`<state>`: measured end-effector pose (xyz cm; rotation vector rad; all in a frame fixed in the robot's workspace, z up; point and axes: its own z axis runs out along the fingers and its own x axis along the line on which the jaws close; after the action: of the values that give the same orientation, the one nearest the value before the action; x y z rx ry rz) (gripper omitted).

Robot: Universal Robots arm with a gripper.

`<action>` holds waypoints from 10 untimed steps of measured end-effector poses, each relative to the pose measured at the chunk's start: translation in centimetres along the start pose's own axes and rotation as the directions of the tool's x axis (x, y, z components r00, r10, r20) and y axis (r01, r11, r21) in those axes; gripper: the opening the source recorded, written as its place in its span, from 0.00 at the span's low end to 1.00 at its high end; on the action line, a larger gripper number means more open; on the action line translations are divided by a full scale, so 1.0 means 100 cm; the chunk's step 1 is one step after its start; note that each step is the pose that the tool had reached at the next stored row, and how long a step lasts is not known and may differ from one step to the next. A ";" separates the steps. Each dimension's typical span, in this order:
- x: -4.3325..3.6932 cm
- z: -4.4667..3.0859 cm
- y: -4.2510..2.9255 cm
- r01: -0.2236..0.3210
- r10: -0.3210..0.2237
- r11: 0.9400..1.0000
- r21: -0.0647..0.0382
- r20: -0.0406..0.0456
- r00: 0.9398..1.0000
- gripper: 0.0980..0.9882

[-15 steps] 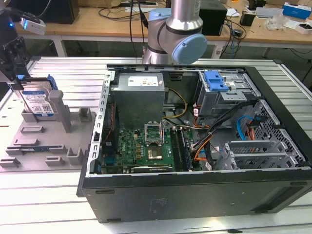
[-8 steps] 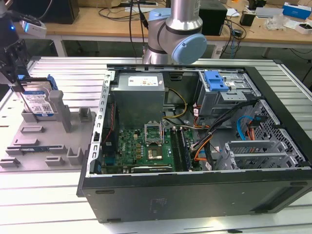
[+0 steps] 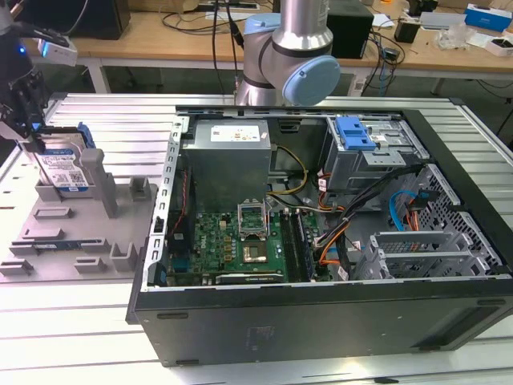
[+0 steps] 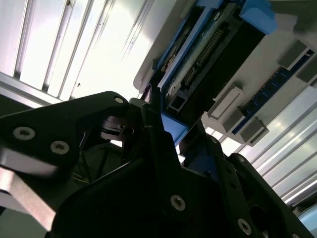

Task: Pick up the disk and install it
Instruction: 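Pick up the disk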

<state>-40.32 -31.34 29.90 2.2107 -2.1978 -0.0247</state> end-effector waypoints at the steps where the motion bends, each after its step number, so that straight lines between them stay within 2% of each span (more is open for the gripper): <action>1: 0.0000 0.0004 0.0000 0.000 0.000 1.000 0.000 0.000 1.000 0.33; 10: 0.0000 0.0026 0.0000 0.000 0.000 1.000 0.000 0.000 1.000 0.33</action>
<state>-40.33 -31.34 29.64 2.2105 -2.1977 -0.0243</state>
